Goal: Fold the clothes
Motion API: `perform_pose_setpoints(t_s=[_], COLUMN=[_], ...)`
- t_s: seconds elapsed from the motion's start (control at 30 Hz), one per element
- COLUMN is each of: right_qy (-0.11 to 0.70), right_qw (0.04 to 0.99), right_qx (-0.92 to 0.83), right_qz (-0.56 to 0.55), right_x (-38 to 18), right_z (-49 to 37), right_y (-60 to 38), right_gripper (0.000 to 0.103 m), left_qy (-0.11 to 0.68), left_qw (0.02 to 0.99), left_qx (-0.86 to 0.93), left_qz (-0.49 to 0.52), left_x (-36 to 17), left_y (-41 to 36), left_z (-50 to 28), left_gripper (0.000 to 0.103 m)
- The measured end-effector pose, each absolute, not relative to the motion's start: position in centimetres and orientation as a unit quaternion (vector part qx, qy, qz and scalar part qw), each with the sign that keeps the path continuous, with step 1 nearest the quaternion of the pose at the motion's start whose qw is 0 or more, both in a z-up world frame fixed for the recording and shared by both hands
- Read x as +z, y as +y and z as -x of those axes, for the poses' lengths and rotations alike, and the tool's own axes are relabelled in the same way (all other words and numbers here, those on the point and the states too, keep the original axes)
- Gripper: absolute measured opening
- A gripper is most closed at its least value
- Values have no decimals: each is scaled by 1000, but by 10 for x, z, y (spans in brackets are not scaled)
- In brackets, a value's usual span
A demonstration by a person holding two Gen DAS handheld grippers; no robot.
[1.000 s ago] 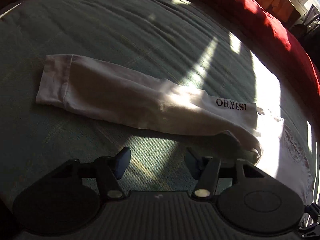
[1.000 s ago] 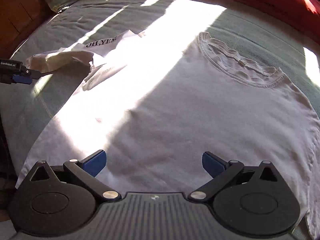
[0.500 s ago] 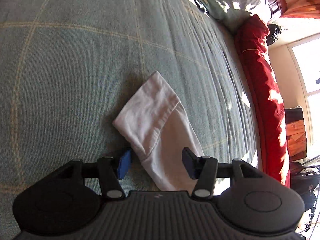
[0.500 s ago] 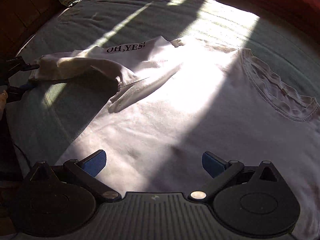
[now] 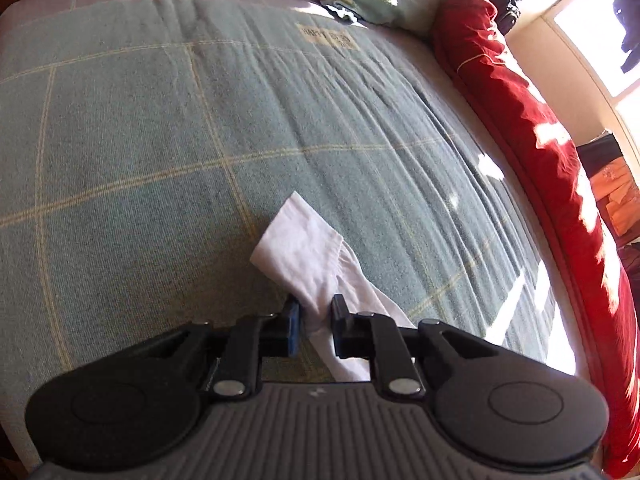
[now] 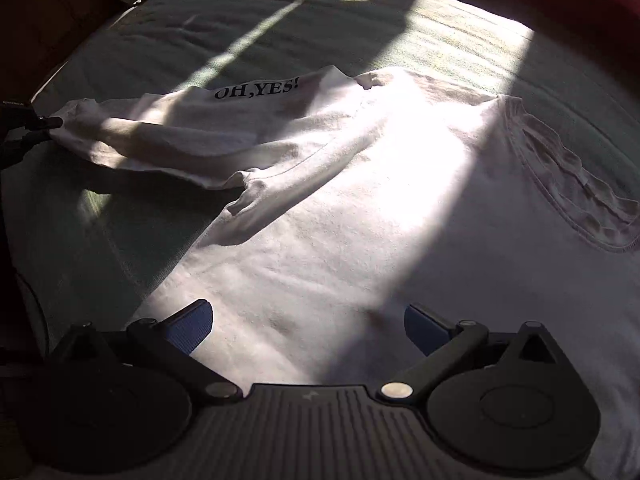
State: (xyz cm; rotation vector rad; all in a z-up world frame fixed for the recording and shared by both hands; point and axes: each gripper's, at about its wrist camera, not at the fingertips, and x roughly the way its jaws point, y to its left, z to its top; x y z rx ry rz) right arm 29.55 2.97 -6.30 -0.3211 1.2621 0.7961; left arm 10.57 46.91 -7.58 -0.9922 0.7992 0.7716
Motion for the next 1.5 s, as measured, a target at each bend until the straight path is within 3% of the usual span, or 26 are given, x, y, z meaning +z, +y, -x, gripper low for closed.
perform_pose_setpoints(t_s=[0.1, 0.23, 0.43, 0.57, 0.73, 1.0, 1.1, 1.23, 1.3, 1.4, 1.5], right_qy=[573, 567, 565, 562, 564, 567, 570, 571, 571, 569, 569], right_qw=[722, 722, 727, 734, 737, 742, 745, 748, 749, 750, 752], right_qx=[359, 367, 363, 360, 356, 346, 337, 331, 330, 329, 326], right_qz=[146, 150, 143, 125, 108, 89, 77, 66, 67, 71, 71], right_x=[-66, -66, -68, -67, -73, -78, -81, -83, -85, -86, -86], right_z=[-296, -295, -301, -306, -313, -318, -321, -322, -322, -321, -321], right_y=[32, 34, 27, 21, 15, -3, -11, -18, -19, -17, -17], right_gripper=[103, 103, 103, 103, 103, 103, 103, 103, 103, 103, 103], left_qy=[388, 422, 467, 458, 461, 536, 555, 570, 578, 578, 565], left_qw=[733, 731, 740, 765, 839, 841, 824, 804, 794, 792, 804], left_qx=[346, 359, 403, 393, 217, -72, -115, -158, -173, -179, -161], left_qz=[438, 399, 268, 224, 191, 23, -20, -55, -68, -86, -91], left_x=[-75, -67, -33, -14, -11, -59, -72, -78, -80, -77, -70], left_y=[473, 469, 463, 458, 426, 352, 346, 339, 334, 326, 323], left_z=[-107, -98, -116, -127, -200, -306, -318, -324, -325, -321, -316], left_gripper=[21, 37, 52, 50, 51, 52, 48, 36, 28, 6, 1])
